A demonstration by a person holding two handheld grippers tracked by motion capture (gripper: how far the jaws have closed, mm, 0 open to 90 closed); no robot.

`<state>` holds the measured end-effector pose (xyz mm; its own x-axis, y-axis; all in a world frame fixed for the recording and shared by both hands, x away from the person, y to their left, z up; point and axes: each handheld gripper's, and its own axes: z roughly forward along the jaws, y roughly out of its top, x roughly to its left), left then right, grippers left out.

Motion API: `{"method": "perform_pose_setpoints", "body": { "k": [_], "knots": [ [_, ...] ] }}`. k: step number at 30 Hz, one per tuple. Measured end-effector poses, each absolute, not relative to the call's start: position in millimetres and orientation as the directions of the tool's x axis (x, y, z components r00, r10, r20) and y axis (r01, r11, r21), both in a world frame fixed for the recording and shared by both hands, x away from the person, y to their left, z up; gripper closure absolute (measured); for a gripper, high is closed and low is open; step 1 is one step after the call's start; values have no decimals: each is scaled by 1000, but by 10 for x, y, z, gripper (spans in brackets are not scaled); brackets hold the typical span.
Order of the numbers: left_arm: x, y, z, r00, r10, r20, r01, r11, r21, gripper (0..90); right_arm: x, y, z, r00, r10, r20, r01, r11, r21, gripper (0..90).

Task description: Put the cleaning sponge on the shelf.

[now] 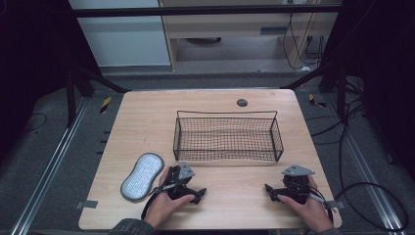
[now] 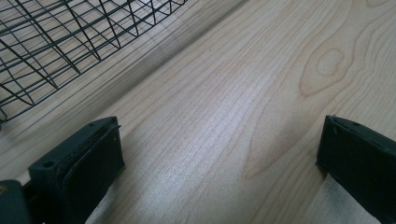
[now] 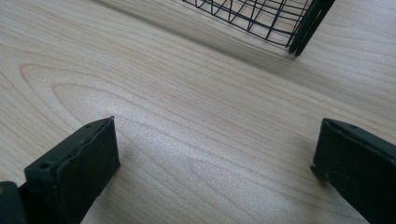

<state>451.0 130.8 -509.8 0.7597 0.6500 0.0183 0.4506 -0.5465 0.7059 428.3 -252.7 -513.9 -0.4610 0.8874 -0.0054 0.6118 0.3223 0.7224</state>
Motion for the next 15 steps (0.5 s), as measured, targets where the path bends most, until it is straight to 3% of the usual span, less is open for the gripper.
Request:
{"method": "perform_pose_setpoints", "body": {
  "k": [10,15],
  "knots": [
    [4518,1595,-4710,717,697,-11,525,-529,667,41,4283,-2528,-5137,-461,887,-6,613,323,721,3],
    [4572,1847,-4431,678,735,23,584,-557,591,55,4286,-2527,-5137,-462,887,-6,612,324,721,3]
  ]
}}
